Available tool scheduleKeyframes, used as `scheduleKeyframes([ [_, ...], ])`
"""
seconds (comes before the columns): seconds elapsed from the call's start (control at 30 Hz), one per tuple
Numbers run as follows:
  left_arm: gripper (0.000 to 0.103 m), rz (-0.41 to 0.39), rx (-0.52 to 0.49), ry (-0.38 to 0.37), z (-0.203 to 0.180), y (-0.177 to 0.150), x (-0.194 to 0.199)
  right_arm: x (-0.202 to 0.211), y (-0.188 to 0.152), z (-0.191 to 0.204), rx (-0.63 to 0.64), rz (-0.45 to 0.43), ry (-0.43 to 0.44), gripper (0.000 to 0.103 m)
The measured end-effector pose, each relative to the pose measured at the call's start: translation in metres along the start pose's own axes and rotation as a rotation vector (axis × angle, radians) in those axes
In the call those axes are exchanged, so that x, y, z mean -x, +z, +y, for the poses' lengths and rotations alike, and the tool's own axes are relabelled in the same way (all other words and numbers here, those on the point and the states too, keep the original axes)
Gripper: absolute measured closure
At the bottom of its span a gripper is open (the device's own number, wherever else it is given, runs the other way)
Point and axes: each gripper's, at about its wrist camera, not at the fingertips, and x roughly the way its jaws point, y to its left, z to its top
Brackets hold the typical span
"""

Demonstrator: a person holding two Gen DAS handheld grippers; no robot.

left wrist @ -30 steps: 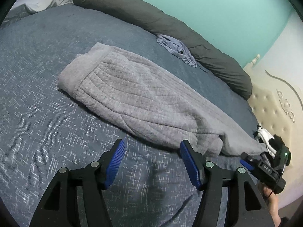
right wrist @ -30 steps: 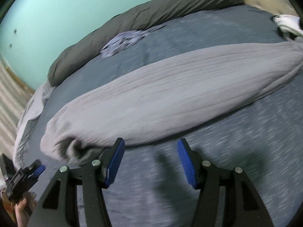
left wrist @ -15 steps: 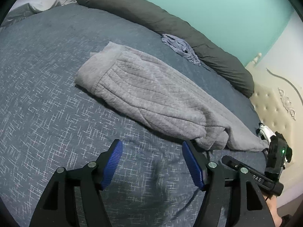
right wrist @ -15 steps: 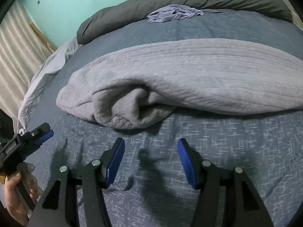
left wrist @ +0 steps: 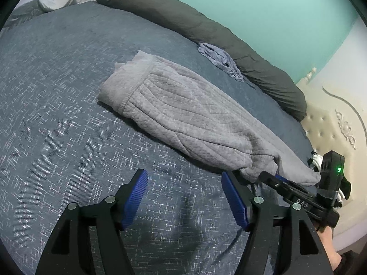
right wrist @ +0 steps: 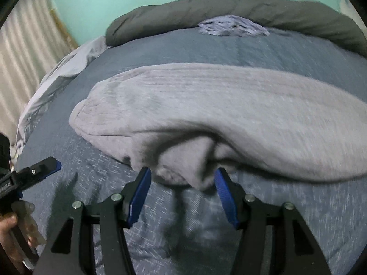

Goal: Fold clothes

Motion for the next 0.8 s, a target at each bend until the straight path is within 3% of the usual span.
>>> scheduleKeyframes([
  [0.03, 0.032, -0.002, 0.001, 0.0, 0.001, 0.0, 0.001, -0.002, 0.001, 0.002, 0.012, -0.002, 0.005, 0.047],
  [0.13, 0.032, -0.001, 0.003, 0.001, 0.003, 0.001, 0.001, -0.006, 0.004, 0.004, 0.034, -0.006, 0.011, 0.071],
  [0.17, 0.032, 0.0, 0.006, 0.0, 0.004, 0.001, 0.001, -0.006, 0.003, 0.002, 0.03, -0.013, 0.015, 0.087],
  [0.27, 0.032, -0.001, 0.008, 0.0, 0.006, 0.002, 0.001, 0.0, -0.005, -0.011, -0.022, -0.029, 0.058, 0.097],
  [0.53, 0.032, 0.002, 0.009, 0.01, 0.011, 0.004, 0.0, 0.005, -0.042, -0.023, -0.017, 0.036, 0.071, 0.1],
  [0.8, 0.032, 0.006, 0.015, 0.004, 0.014, 0.006, -0.001, 0.013, -0.037, -0.022, -0.011, 0.034, 0.093, 0.1],
])
